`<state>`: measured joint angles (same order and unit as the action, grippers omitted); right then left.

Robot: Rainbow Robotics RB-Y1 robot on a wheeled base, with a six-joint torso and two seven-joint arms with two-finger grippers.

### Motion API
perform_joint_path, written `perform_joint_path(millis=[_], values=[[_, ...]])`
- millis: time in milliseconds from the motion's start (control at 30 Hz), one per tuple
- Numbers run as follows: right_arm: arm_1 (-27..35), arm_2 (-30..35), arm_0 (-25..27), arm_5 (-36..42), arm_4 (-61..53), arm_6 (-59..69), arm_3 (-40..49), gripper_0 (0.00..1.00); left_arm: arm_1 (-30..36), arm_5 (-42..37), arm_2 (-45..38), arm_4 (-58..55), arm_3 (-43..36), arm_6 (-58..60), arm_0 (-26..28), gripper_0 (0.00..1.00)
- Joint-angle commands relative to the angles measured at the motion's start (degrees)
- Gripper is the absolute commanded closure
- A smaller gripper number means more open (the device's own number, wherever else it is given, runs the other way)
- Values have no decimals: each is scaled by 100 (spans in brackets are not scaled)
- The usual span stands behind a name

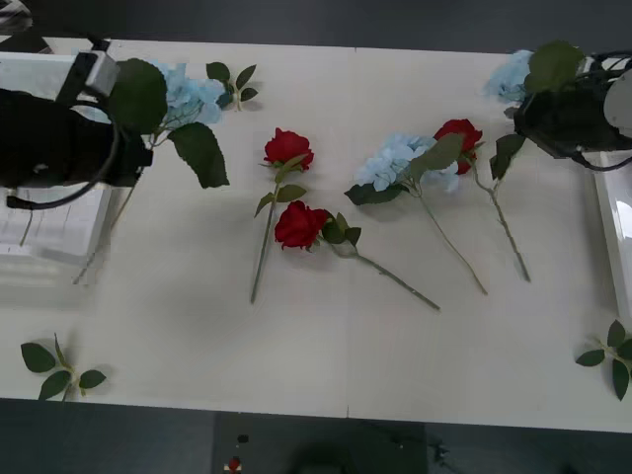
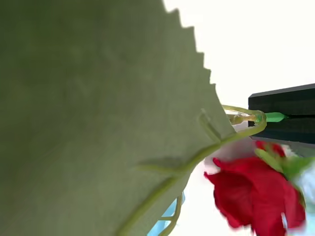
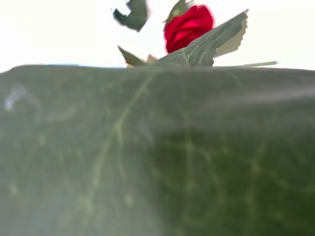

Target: Put the red flowers into the right box and the blue flowers into the left box

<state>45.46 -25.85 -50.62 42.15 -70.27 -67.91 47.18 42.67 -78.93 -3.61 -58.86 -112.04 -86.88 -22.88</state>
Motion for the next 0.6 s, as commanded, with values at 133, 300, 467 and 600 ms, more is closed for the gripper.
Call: perform_joint_path(millis=[133,300,467,600], values=[[710,370,579,4,-1120,-1084,872,100,-30,-448,-817,-1892,894,-2281,-85,100],[1027,651,1107,4,-1709,-1831,1461,100,-303,-386,-835,-3184,2450,-4839,-208,100],[1229,1082,1827,-5,-2087,-2534,2278,100,-804,-378,-536,-4239,3584,-6812,-375,100],[1229,1495,2267,-14,-2272,-2947,2841,100,-1102,-211,-307,-4661,3540,-6812,-410,100]])
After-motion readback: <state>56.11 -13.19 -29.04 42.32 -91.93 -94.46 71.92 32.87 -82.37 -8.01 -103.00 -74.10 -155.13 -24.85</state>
